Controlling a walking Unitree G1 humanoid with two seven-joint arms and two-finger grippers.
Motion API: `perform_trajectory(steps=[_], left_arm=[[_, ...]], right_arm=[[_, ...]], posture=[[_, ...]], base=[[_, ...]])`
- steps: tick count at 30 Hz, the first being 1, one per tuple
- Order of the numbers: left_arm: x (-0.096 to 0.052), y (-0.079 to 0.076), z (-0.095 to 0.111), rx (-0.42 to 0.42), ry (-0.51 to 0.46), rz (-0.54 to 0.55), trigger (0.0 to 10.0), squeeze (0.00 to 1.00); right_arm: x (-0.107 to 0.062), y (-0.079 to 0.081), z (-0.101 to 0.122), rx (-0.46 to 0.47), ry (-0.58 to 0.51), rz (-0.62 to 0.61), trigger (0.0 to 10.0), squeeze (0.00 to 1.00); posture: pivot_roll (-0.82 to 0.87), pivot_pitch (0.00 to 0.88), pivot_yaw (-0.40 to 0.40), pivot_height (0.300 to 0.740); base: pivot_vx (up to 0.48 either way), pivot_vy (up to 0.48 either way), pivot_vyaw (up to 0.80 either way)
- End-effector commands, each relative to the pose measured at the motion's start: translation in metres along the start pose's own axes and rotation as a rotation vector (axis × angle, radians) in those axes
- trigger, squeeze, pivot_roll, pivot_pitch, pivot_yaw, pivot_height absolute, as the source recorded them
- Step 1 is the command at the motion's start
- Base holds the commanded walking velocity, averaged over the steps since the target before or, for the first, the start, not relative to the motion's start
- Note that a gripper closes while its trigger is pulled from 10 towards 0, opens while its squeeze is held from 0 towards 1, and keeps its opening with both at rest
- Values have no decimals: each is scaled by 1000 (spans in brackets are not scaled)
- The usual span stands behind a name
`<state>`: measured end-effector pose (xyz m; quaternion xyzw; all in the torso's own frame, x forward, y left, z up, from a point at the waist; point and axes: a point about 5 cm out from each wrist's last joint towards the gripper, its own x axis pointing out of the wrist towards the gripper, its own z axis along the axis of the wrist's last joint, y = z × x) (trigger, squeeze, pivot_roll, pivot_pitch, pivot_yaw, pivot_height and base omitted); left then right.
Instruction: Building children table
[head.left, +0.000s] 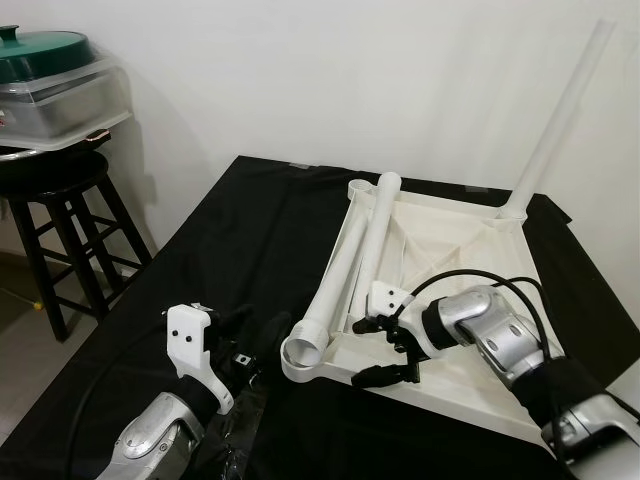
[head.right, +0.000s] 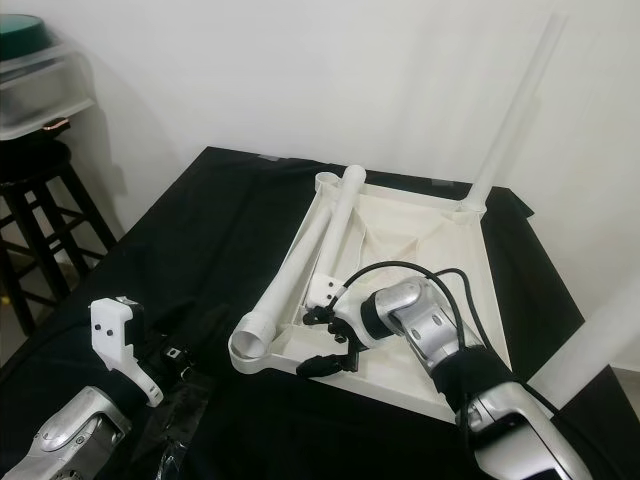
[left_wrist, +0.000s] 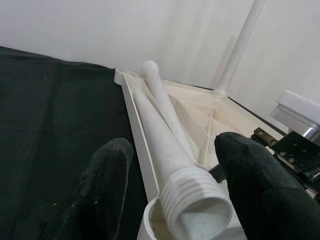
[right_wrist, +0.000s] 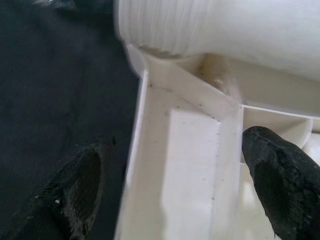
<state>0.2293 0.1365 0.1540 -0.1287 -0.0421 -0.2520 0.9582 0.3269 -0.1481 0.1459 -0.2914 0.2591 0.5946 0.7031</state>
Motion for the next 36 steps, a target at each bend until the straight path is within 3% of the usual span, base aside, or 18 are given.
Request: perform_trajectory(steps=[1,5,11,13,20,21,30,36], left_arm=[[-1,-3,-1,-7,10,-3,10000,0],[-1,-4,-1,-10,8,-3,10000,0],[-1,-3,-1,-11,7,-2,10000,0],[-1,-3,-1,-12,8,-1,10000,0],[-1,-2,0,-11,10,0,10000,0],[-1,-1,0,-11,12,1,10000,0],[-1,1,-1,-10,17,2,10000,0],[-1,1,-1,-12,20,-5,10000,0]], right_arm=[[6,7,-10,-14,77,80,10000,0],[4,10,-20,-49,165,134,10000,0],[-2,13,-22,-57,185,198,10000,0],[-9,21,-22,-77,188,312,10000,0],[-15,35,-20,-100,180,415,10000,0],[-21,46,-23,-131,198,465,10000,0],[-32,60,-32,-182,257,498,10000,0],[-32,52,-35,-208,282,423,10000,0]], posture=[[59,0,-88,740],[59,0,-89,740],[56,0,-88,740],[55,0,-85,740],[53,0,-80,740],[49,0,-77,740],[48,0,-70,740],[56,0,-72,740]], base=[[0,0,0],[0,0,0],[0,0,0],[0,0,0],[0,0,0],[0,0,0],[0,0,0],[0,0,0]])
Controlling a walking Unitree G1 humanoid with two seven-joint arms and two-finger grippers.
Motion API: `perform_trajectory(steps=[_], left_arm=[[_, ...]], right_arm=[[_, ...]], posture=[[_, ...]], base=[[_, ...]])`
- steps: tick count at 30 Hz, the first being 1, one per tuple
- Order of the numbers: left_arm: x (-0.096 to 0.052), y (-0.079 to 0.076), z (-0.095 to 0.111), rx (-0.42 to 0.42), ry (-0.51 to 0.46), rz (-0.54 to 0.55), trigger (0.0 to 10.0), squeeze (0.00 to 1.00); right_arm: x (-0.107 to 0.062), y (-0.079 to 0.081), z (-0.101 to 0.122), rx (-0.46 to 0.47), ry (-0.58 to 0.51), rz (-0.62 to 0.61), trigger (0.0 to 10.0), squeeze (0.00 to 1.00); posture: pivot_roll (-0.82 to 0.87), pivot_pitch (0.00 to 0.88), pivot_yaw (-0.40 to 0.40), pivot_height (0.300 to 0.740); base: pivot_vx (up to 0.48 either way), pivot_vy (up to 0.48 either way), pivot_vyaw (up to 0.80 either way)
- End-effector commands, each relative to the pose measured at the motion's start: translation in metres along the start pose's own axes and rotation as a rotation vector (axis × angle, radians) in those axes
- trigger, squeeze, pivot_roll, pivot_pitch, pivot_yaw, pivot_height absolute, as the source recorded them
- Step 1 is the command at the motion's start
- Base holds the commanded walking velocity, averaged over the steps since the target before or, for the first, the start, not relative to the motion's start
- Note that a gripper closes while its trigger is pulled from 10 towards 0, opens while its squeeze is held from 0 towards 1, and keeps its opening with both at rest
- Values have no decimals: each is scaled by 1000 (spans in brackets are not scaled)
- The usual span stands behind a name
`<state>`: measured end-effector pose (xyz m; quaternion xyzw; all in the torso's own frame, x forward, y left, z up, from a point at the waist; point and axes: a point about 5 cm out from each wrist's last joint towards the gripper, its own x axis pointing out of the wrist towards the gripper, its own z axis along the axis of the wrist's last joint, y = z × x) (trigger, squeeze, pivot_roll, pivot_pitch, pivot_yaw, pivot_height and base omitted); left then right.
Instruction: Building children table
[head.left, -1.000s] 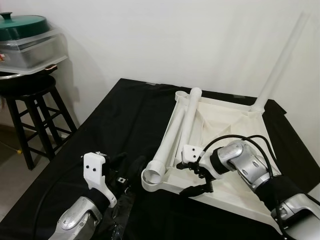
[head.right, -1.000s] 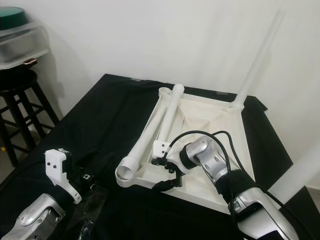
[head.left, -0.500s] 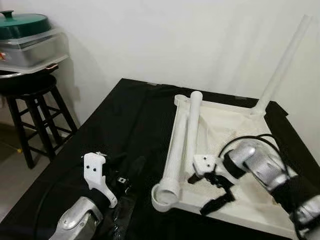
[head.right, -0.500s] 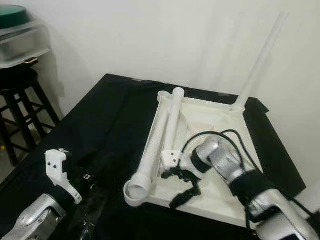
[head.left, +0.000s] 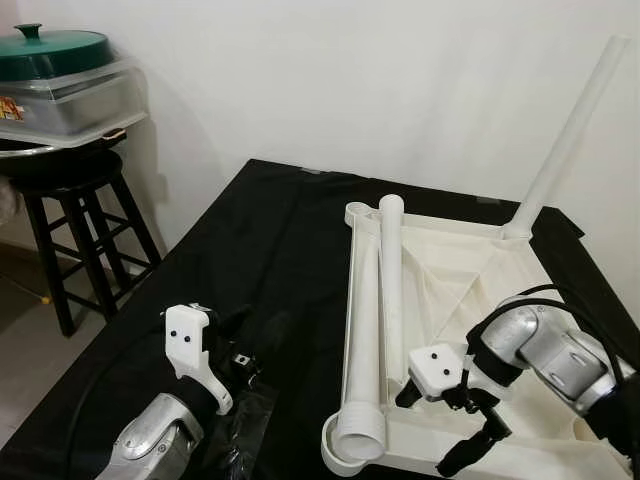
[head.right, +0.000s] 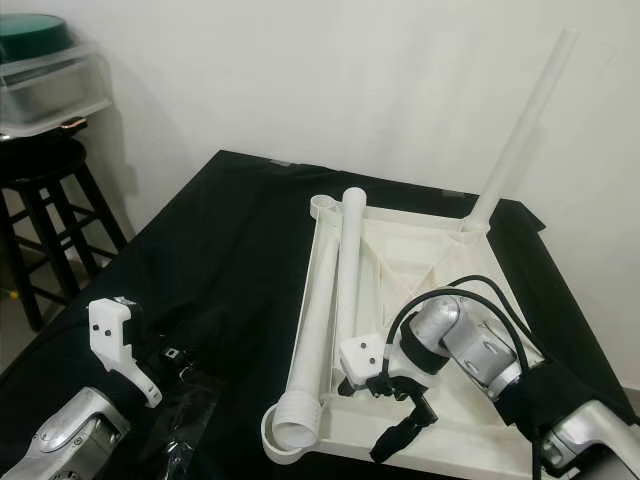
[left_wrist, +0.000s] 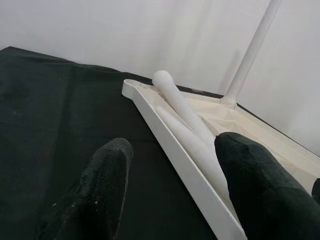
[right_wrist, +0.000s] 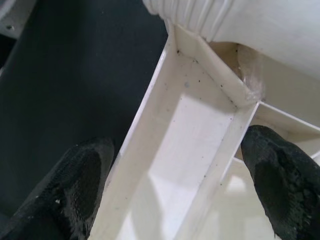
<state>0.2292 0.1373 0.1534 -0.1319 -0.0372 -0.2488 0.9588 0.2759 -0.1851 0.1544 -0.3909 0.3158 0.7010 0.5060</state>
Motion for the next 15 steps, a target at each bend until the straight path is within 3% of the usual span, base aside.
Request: perform_trajectory(steps=[1,8,11,14,15], left_arm=[[0,-1,-1,-6,16,-21,10000,0],[-1,-2,-2,-15,30,-46,10000,0],[-1,-4,-3,-13,56,-81,10000,0],[-1,-5,-4,-13,66,-94,10000,0],[-1,-7,-4,8,92,-147,10000,0]], right_arm=[[9,5,-6,35,6,28,10000,0],[-3,8,4,32,-54,-29,10000,0],[-23,17,11,38,-111,-85,10000,0],[-29,21,13,41,-126,-104,10000,0],[-41,27,9,68,-116,-175,10000,0]], posture=[[61,0,-73,740],[59,0,-71,740],[38,0,-60,740],[34,0,-57,740],[15,0,-47,740]], base=[[0,0,0],[0,0,0],[0,0,0],[0,0,0],[0,0,0]])
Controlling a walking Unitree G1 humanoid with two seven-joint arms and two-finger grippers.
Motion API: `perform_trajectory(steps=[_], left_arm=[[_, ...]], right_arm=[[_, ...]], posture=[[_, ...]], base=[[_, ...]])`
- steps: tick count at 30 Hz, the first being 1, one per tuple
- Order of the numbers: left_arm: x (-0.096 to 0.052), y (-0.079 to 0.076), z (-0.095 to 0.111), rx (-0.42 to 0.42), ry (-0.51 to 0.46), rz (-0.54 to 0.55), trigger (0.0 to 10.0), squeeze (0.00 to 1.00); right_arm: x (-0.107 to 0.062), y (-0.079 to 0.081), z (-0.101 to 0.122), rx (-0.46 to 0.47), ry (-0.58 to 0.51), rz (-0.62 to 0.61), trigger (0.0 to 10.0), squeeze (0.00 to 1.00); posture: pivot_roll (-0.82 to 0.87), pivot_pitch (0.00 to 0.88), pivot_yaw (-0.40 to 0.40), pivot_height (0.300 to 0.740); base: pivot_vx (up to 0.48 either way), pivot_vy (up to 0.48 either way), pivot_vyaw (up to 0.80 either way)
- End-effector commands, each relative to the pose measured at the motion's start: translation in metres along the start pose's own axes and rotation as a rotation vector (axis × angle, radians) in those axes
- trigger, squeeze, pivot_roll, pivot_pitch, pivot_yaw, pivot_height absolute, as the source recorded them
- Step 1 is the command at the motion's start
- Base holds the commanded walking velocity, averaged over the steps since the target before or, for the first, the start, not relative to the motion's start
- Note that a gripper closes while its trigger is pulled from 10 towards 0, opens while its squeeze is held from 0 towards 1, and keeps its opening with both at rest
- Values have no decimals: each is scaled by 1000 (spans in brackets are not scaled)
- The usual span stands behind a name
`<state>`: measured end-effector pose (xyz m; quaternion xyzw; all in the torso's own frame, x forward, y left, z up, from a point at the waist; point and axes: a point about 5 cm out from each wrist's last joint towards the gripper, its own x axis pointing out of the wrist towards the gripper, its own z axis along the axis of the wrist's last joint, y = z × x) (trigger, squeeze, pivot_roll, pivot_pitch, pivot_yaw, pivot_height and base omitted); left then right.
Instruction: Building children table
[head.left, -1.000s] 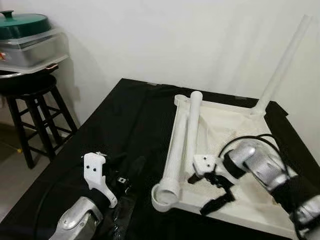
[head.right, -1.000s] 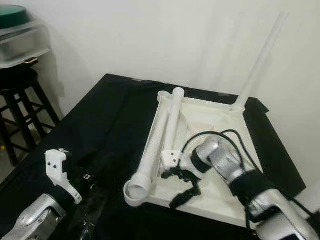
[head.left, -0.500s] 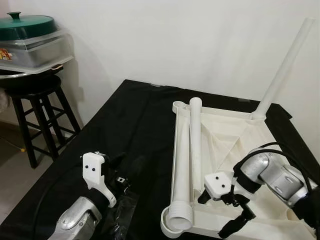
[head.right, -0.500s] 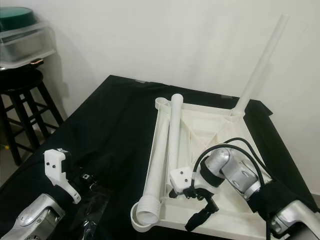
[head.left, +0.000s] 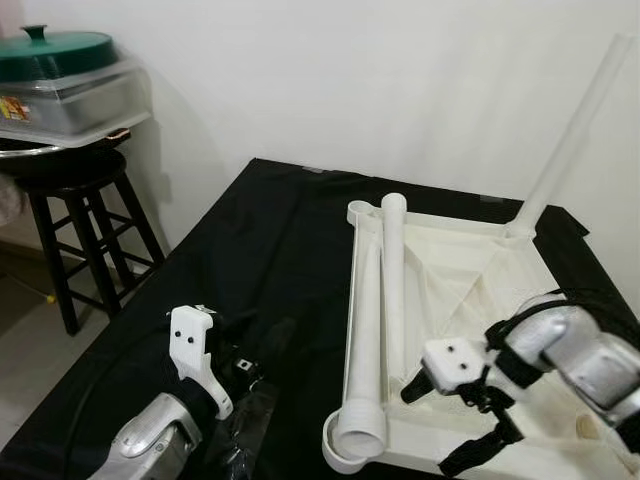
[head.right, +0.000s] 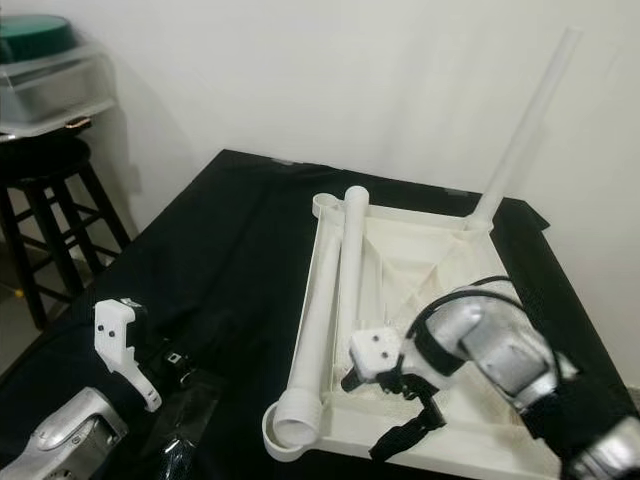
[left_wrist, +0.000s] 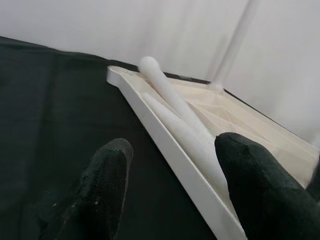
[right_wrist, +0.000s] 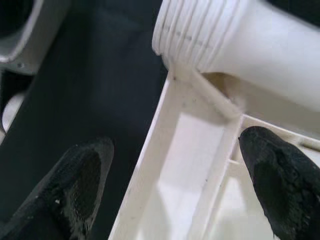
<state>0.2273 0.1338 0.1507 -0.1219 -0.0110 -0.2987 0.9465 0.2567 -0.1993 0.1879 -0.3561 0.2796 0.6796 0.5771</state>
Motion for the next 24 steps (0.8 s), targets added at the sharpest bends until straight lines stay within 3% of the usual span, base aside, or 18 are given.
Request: perform_trajectory(steps=[1,9,10,11,12,13,15,17,24], left_arm=[[0,-5,0,18,34,-69,10000,0],[3,-6,5,104,68,-131,10000,0],[8,-5,13,176,73,-176,10000,0],[8,-5,13,176,73,-176,10000,0],[14,-6,26,225,58,-240,10000,0],[17,-6,30,251,56,-262,10000,0],[20,-6,33,275,58,-280,10000,0],[27,-5,40,350,89,-329,10000,0],[41,2,44,394,199,-360,10000,0]], right_arm=[[-13,3,0,21,-1,-74,10000,0],[-26,0,-9,80,35,-246,10000,0],[-32,-14,-10,78,46,-446,10000,0],[-32,-14,-10,78,46,-446,10000,0],[-36,-35,-13,121,50,-664,10000,0],[-36,-43,-14,146,44,-743,10000,0],[-35,-48,-14,178,30,-804,10000,0],[-29,-53,-11,248,-24,-878,10000,0],[-14,-56,-5,305,-90,-910,10000,0]], posture=[[14,0,-46,740],[10,0,-37,740],[4,0,-34,740],[4,0,-34,740],[-5,0,-29,740],[-6,0,-28,740],[-5,0,-27,740],[-5,0,-18,740],[-13,0,-7,740]], base=[[0,0,0],[0,0,0],[0,0,0],[0,0,0],[0,0,0],[0,0,-788],[0,0,-788],[0,0,-788],[0,0,-788]])
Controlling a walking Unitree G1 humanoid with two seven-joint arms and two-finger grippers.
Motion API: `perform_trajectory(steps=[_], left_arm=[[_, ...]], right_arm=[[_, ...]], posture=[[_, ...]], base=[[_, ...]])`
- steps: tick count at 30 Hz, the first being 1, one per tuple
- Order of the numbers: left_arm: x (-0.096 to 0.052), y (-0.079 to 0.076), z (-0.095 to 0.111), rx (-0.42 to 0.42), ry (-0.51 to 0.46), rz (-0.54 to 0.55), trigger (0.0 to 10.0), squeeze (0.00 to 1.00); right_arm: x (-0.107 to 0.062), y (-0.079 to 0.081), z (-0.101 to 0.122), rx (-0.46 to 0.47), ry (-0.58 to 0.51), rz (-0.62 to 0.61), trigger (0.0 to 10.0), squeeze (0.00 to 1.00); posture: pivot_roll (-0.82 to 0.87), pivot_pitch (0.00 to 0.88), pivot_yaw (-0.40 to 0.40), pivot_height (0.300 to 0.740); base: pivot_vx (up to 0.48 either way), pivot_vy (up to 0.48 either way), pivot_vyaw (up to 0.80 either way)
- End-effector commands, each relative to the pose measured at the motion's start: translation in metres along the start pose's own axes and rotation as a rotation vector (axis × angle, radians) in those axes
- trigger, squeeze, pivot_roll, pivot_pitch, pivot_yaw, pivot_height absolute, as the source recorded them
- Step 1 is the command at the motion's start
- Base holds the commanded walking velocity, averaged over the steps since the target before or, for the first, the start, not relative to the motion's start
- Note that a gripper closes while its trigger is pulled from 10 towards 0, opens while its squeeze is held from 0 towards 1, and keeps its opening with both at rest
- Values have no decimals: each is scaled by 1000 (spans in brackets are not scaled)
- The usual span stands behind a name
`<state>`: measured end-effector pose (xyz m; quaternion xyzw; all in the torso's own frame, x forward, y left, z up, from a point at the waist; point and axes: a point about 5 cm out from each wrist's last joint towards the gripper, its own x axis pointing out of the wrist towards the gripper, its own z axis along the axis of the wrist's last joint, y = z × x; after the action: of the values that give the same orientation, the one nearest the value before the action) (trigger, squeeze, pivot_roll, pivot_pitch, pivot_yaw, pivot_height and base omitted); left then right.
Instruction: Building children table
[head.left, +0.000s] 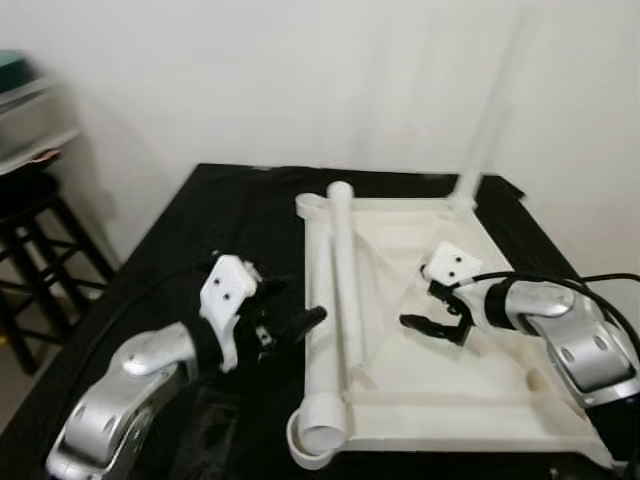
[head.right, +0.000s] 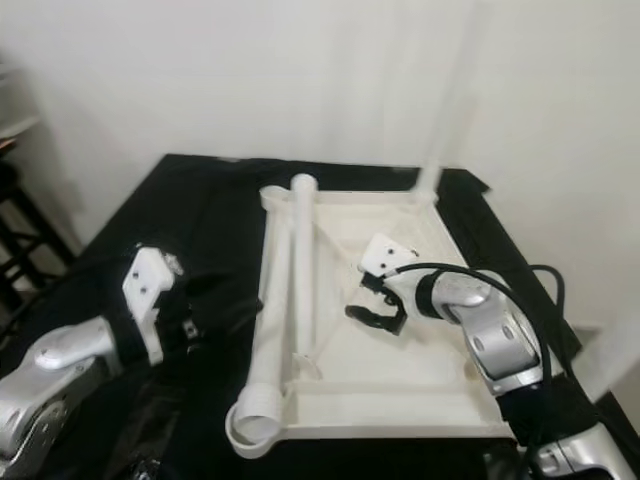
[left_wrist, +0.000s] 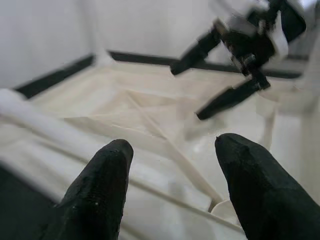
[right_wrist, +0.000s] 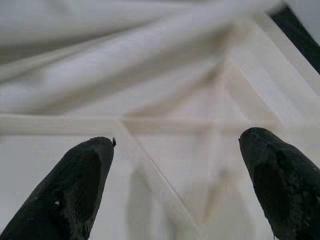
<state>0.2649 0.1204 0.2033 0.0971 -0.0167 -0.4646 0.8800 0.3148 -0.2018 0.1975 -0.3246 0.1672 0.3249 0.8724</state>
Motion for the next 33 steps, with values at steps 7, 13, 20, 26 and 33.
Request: perform_trajectory(steps=[7,13,20,26,33], left_arm=[[21,7,14,49,78,-104,10000,122],[21,4,24,202,230,-269,10000,1000],[17,9,20,205,439,-229,10000,1000],[23,6,8,172,502,-196,10000,1000],[29,13,-5,148,531,-103,10000,1000]], right_arm=[[16,19,7,62,-41,-25,10000,0],[29,27,5,36,-5,-65,10000,0],[40,37,0,18,53,-87,10000,0],[44,41,1,20,65,-101,10000,0],[48,44,3,19,67,-112,10000,0]], posture=[[-31,0,14,740],[-22,0,27,740],[-13,0,40,740],[-5,0,44,740],[-6,0,46,740]], base=[[0,0,-788],[0,0,0],[0,0,0],[0,0,0],[0,0,0]])
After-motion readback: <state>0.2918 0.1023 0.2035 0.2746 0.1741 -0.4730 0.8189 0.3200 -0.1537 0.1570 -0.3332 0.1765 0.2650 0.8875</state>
